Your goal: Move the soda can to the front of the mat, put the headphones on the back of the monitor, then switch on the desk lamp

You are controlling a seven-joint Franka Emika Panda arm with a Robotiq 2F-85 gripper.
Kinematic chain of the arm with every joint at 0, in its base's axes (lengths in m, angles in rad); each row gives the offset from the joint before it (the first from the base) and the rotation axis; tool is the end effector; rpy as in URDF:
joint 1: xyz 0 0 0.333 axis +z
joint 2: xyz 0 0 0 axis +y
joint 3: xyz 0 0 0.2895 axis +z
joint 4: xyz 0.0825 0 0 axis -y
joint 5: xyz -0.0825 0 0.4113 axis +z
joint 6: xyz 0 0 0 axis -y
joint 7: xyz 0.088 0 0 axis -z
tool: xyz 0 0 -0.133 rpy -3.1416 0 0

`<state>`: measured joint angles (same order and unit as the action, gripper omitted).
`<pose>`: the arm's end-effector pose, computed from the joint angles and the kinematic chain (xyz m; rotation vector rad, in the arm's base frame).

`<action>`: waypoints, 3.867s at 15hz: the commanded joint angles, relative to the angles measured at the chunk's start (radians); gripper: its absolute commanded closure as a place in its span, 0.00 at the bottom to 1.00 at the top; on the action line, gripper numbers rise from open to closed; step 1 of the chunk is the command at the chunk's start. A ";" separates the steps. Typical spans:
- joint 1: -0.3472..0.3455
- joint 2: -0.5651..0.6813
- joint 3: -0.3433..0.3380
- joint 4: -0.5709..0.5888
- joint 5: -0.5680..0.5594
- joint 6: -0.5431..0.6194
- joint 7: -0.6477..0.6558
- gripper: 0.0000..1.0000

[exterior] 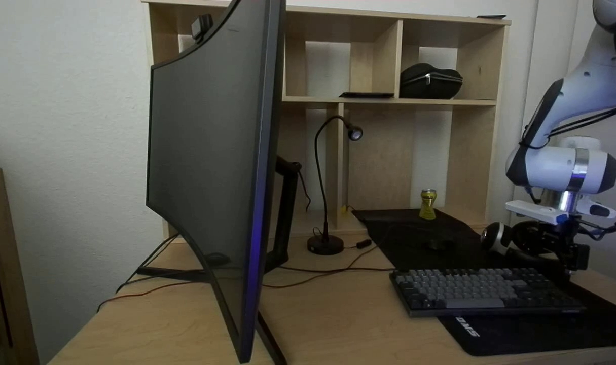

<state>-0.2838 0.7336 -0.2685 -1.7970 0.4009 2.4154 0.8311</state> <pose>0.5460 -0.3303 0.0761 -2.1045 2.2458 0.1214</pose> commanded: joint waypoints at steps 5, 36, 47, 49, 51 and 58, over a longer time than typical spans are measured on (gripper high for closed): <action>-0.016 -0.025 -0.001 -0.037 0.001 0.081 -0.029 0.62; 0.020 -0.582 -0.035 0.080 -0.181 -1.460 -0.269 0.84; 0.132 -0.776 0.062 0.078 0.201 -1.837 0.245 0.96; 0.124 -0.743 0.070 0.086 0.150 -1.803 0.222 0.84; 0.131 -0.772 0.084 0.086 0.174 -1.809 0.245 0.84; 0.172 -0.756 0.133 0.080 0.515 -1.756 0.723 0.96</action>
<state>-0.1308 -0.0008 -0.1695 -1.7144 0.7463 0.6120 1.3636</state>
